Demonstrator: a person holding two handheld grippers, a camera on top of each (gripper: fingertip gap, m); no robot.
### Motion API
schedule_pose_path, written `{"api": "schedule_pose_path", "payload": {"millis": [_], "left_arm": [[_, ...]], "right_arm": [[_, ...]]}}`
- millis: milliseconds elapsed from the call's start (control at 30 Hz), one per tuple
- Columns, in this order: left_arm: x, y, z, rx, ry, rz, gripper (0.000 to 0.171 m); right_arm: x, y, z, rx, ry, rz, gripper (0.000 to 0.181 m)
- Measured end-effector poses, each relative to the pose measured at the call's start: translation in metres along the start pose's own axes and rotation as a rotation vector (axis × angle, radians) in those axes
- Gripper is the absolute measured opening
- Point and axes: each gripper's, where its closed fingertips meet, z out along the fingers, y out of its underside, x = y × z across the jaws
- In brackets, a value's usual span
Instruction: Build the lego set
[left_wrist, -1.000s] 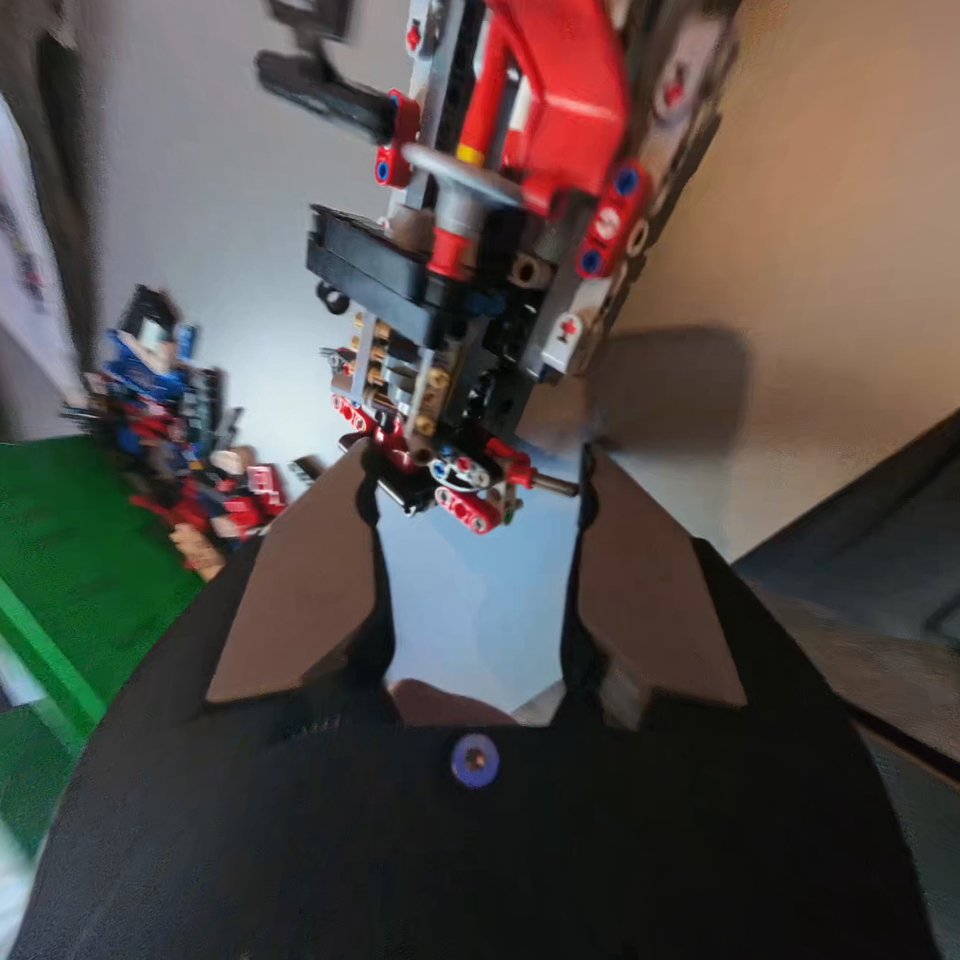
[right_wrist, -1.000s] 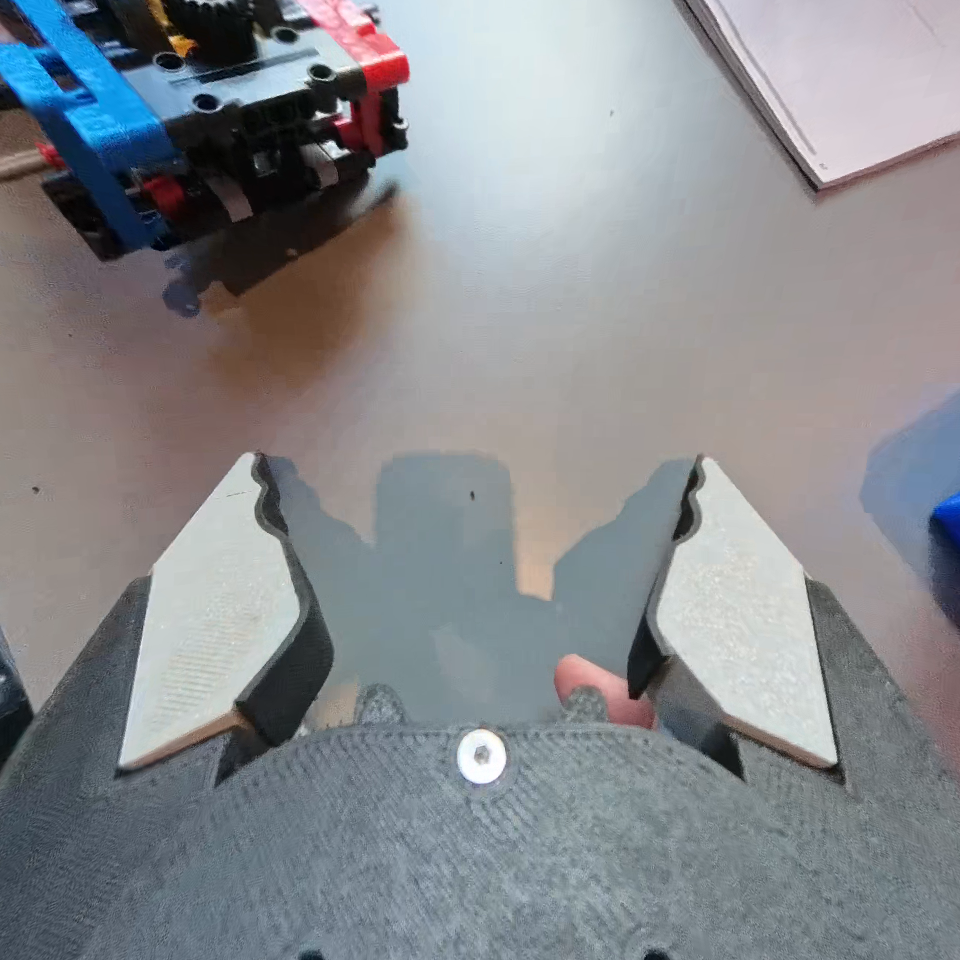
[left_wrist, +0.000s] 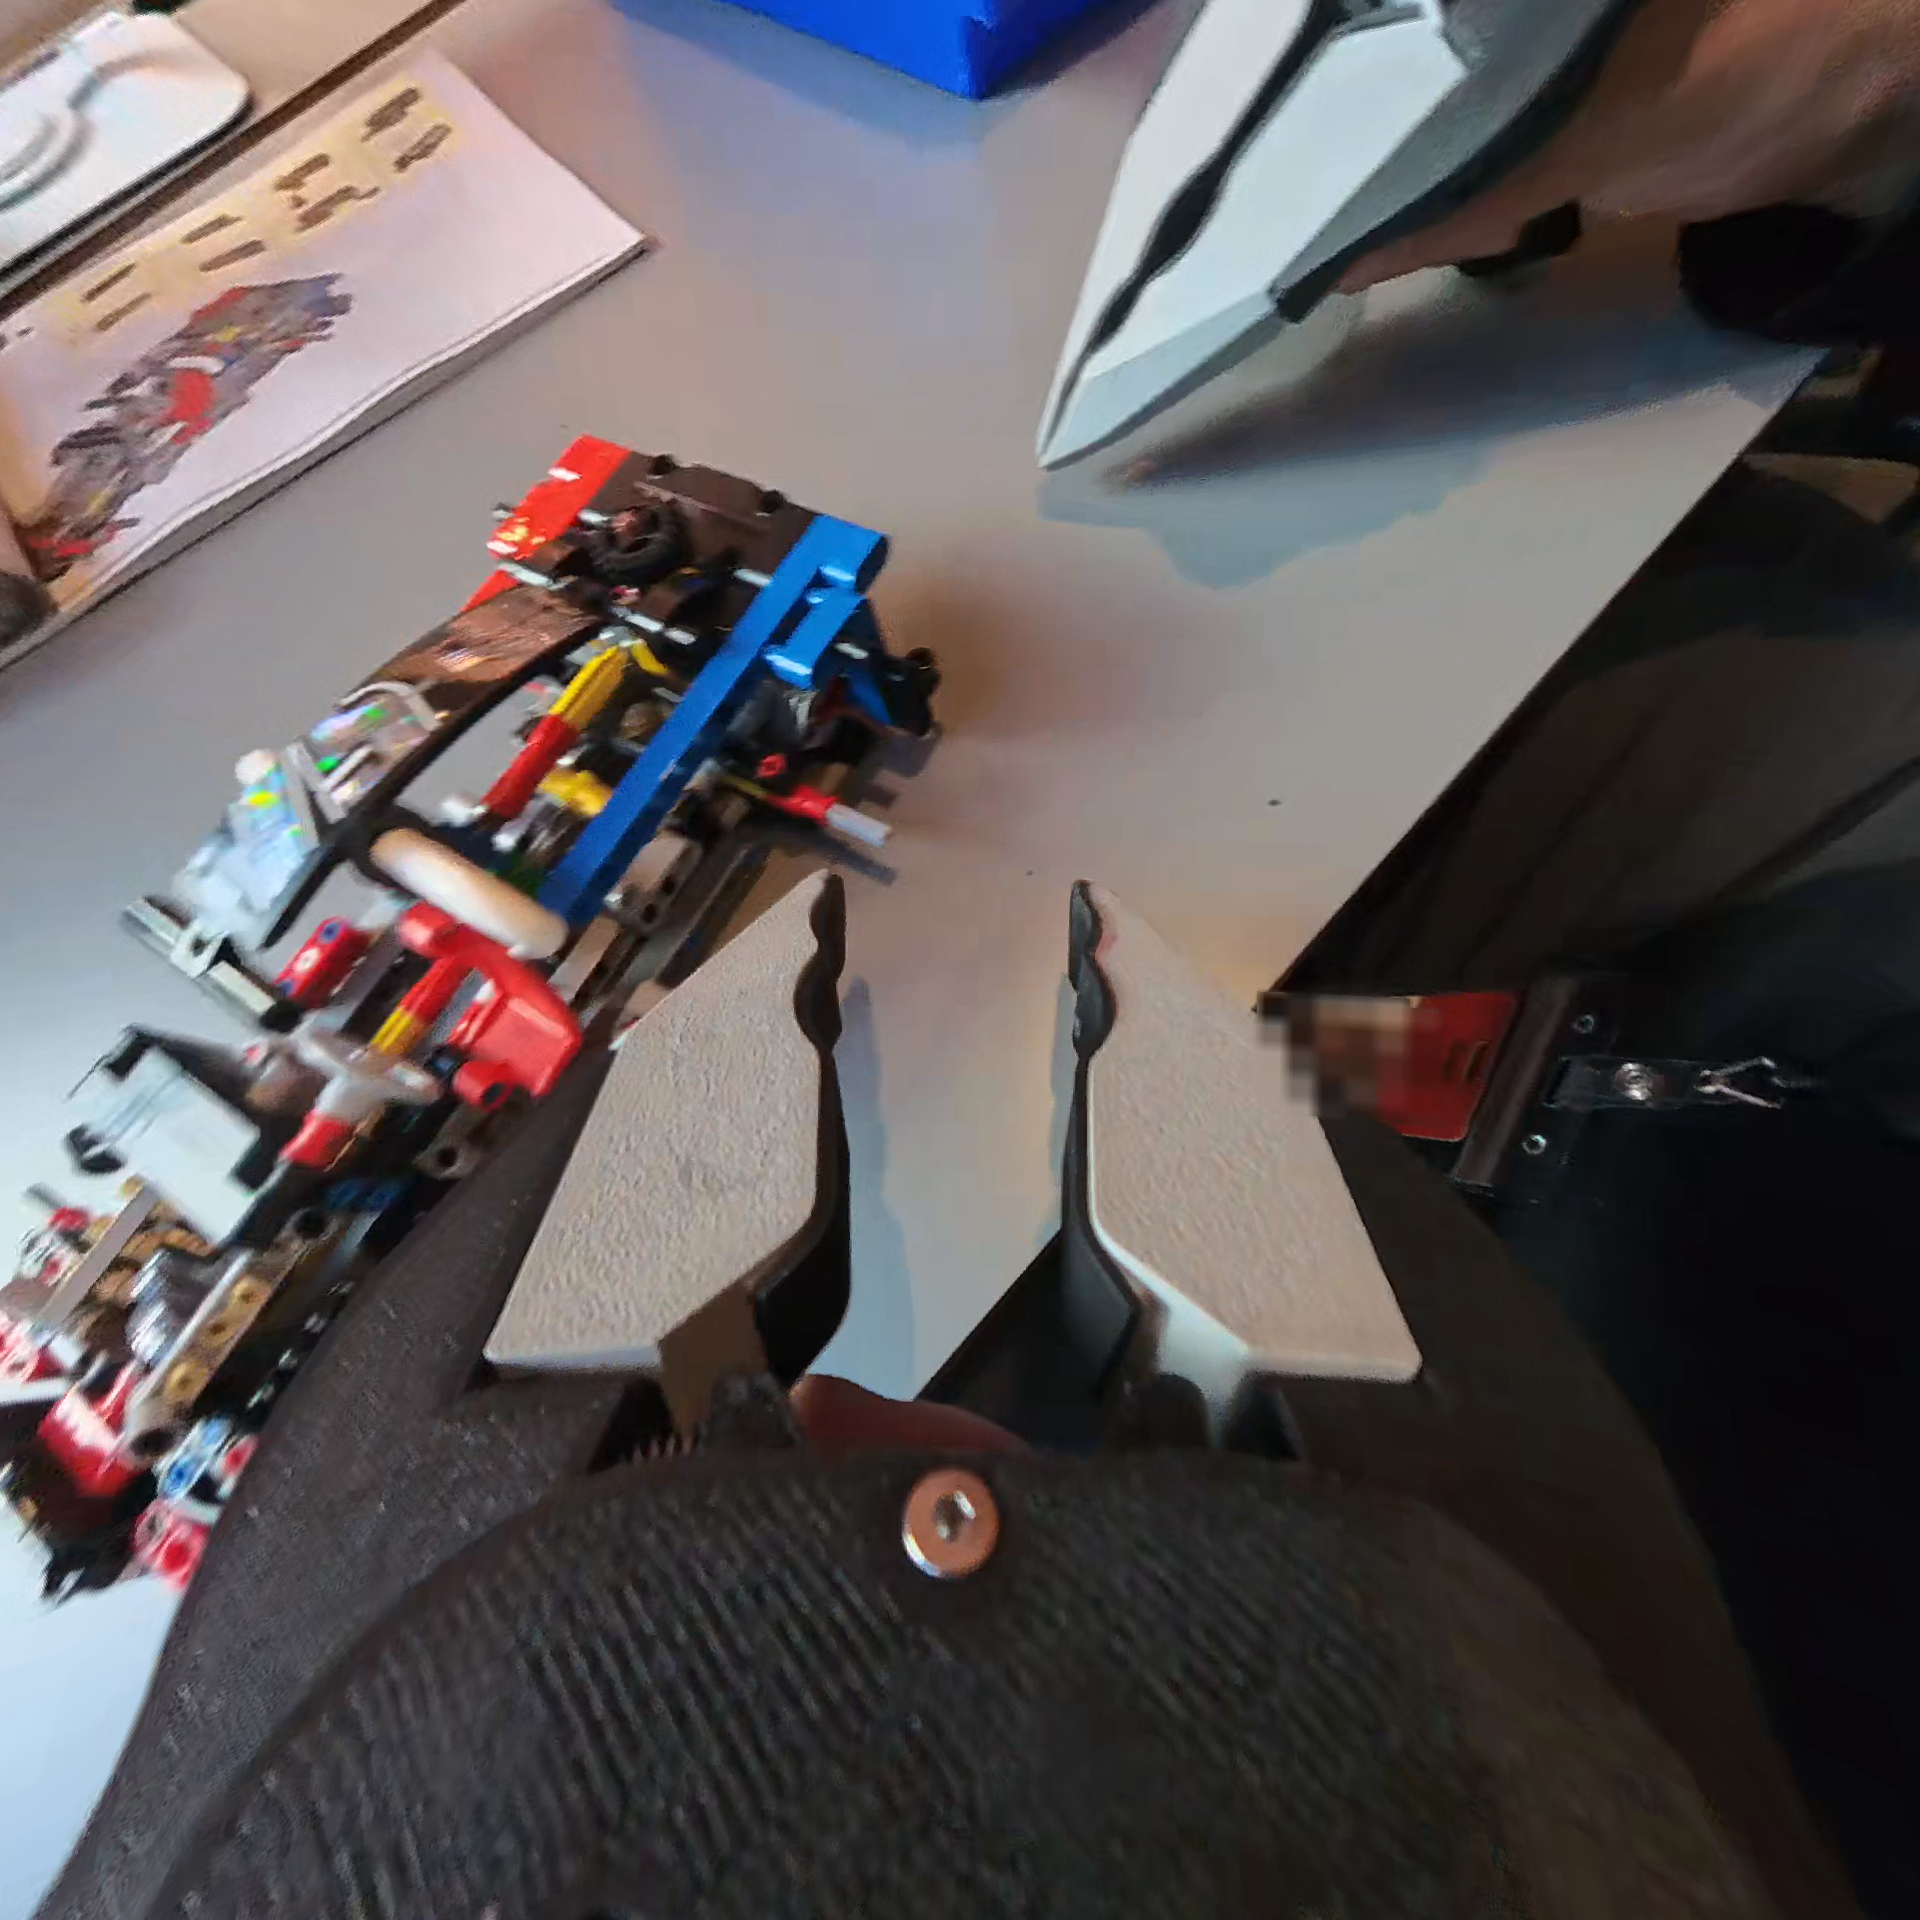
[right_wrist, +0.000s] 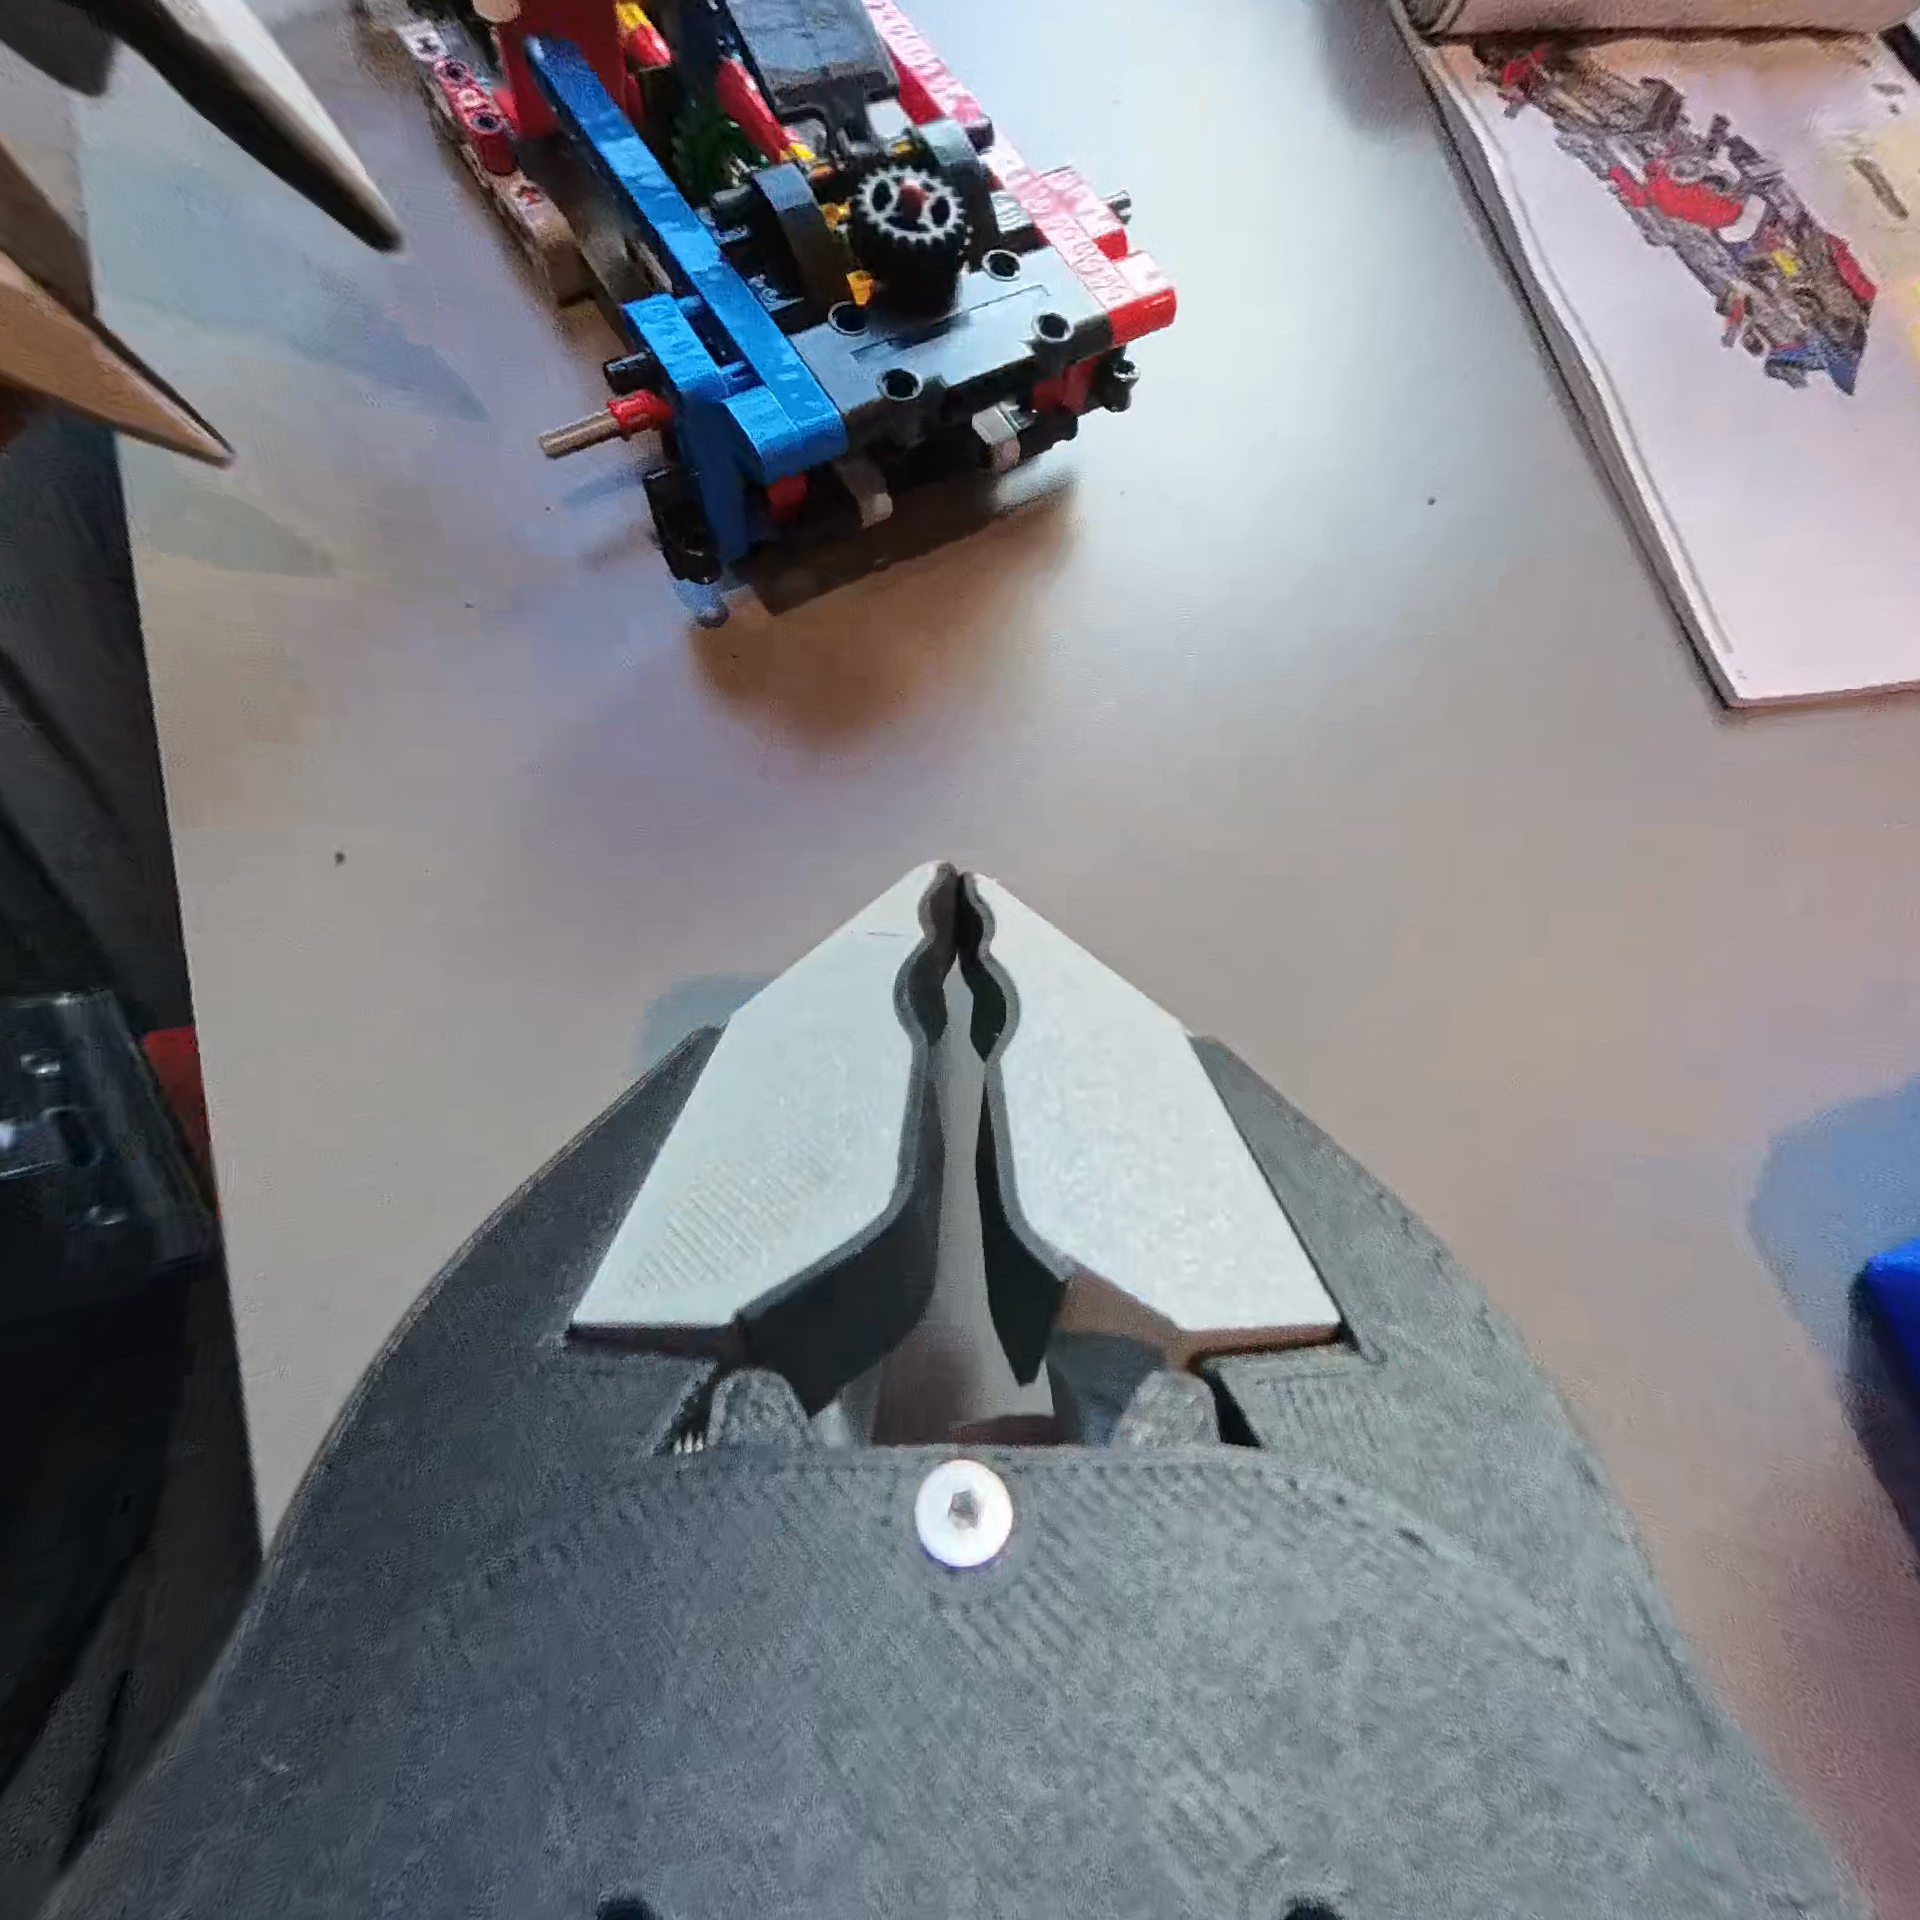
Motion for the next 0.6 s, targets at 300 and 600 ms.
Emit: {"api": "schedule_pose_path", "payload": {"millis": [300,600], "left_arm": [[-0.002,-0.023,0.016,-0.052,-0.04,0.118,0.048],[-0.068,-0.045,0.028,-0.319,0.118,0.395,0.111]], "right_arm": [[-0.003,-0.013,-0.011,0.127,-0.16,0.049,0.0],[-0.03,-0.025,0.009,0.108,-0.214,-0.162,0.0]]}}
